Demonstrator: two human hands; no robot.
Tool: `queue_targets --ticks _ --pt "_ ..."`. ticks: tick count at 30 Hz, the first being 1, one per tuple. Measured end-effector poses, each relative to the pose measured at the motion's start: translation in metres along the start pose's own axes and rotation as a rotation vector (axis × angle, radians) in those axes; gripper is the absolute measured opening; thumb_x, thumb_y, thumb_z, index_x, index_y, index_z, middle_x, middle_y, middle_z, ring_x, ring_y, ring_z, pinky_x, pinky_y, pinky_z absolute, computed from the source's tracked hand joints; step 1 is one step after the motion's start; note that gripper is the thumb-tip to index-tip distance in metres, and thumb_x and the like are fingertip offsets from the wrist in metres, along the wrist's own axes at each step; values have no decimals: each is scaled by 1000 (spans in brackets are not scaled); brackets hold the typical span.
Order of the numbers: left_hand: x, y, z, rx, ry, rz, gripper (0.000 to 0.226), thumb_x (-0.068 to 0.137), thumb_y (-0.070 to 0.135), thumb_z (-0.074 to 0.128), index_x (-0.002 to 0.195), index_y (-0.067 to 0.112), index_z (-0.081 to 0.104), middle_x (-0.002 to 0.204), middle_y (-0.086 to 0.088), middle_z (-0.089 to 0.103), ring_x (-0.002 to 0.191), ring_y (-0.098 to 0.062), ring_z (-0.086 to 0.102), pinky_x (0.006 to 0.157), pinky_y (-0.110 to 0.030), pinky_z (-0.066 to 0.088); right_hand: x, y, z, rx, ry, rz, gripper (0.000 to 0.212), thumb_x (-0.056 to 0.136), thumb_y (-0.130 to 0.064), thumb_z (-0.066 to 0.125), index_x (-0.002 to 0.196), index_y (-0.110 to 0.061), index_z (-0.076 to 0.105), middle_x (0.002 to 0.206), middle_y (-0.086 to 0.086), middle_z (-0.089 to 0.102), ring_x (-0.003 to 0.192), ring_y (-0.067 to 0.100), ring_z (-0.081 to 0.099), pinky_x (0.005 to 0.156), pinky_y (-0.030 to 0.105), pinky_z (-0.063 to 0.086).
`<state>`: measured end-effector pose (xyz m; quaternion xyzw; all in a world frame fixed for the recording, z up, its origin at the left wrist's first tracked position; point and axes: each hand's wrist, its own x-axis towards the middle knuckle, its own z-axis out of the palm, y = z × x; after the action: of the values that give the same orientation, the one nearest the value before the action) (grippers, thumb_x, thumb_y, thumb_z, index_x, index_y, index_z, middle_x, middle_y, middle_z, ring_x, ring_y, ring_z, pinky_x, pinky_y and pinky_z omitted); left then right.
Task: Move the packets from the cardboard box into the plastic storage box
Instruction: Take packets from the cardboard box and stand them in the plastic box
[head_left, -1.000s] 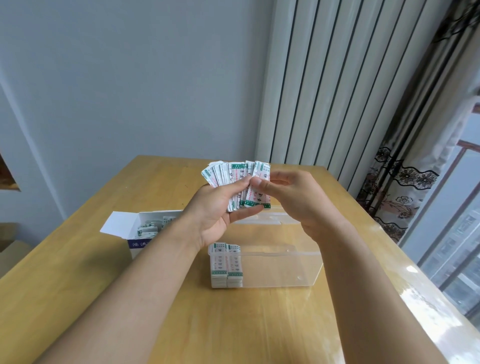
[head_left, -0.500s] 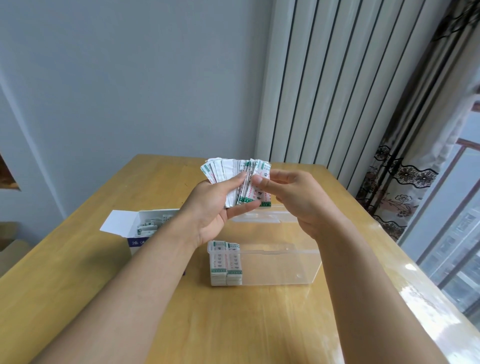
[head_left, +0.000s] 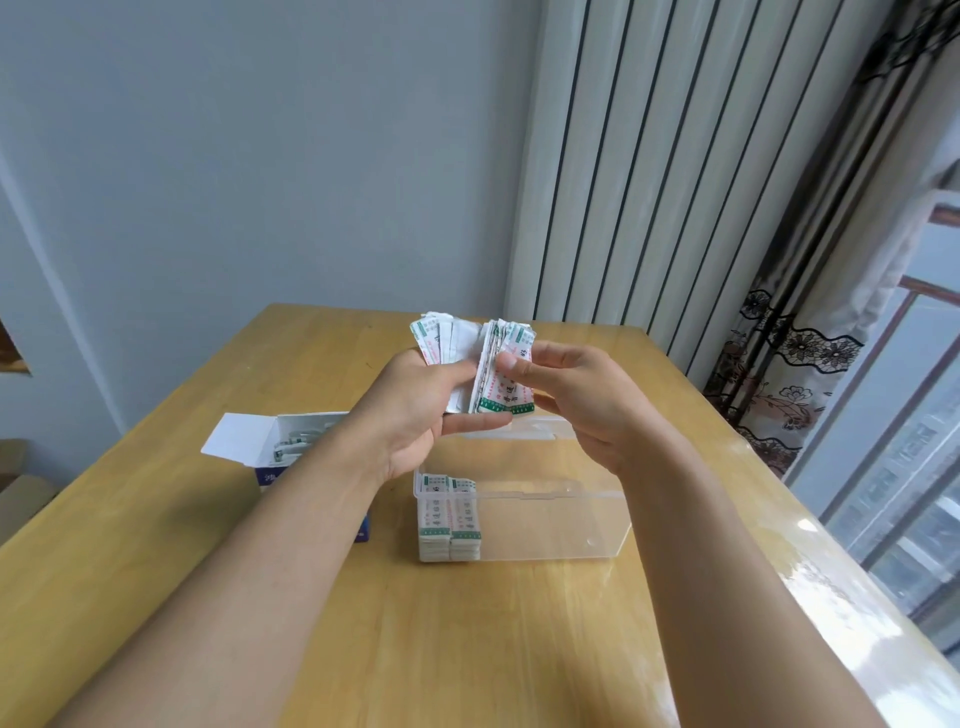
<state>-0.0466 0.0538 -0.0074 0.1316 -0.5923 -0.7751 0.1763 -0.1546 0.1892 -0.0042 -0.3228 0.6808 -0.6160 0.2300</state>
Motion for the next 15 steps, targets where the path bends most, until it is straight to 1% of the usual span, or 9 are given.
queue_targets --ticks 2,4,7,9,11,12,13,15 --pt "-1 0 -2 45 30 13 21 100 4 59 114 11 72 109 -9 77 93 -27 77 66 -34 63 -1 1 1 21 2 -14 23 90 -26 74 107 -11 77 106 5 78 100 17 73 99 34 50" --pt "-3 2 -5 29 32 4 18 99 6 59 111 9 72 109 -10 77 93 -26 76 65 -33 63 -3 1 2 32 20 -20 25 89 -26 74 107 -9 77 106 7 78 105 23 73 107 41 49" --pt "-6 8 -9 -40 -12 -26 22 102 11 58 120 1 66 116 -15 74 99 -30 75 68 -33 63 -6 -2 0 22 57 -12 27 90 -28 73 108 -8 77 106 7 78 109 23 72 111 44 46" --pt "-9 13 -12 -20 -3 -40 25 104 15 54 122 0 64 118 -17 72 98 -32 75 64 -30 62 -8 -8 -2 2 74 -10 26 91 -27 73 108 -8 76 106 7 78 108 24 72 109 44 48" --pt "-13 16 -16 113 51 -17 26 107 20 50 125 4 60 109 -14 75 88 -30 76 56 -29 61 -10 -16 -2 -16 93 -9 23 91 -25 73 106 -8 76 104 7 79 105 25 73 107 44 51" --pt "-14 17 -19 234 87 26 27 108 23 48 127 7 56 103 -10 77 86 -27 77 57 -32 62 -11 -20 -1 -37 108 -11 21 91 -26 73 103 -10 77 102 6 79 104 24 73 106 44 51" --pt "-13 16 -21 358 112 81 27 108 25 46 129 10 52 98 -6 78 86 -24 77 61 -36 63 -11 -23 1 -63 125 -14 19 90 -27 75 101 -12 78 101 4 79 103 23 72 105 45 51" --pt "-14 16 -25 536 130 164 28 108 28 43 130 12 51 98 0 79 93 -19 75 77 -40 62 -14 -30 3 -120 149 -10 16 89 -29 77 97 -15 78 97 1 79 101 20 72 105 44 52"
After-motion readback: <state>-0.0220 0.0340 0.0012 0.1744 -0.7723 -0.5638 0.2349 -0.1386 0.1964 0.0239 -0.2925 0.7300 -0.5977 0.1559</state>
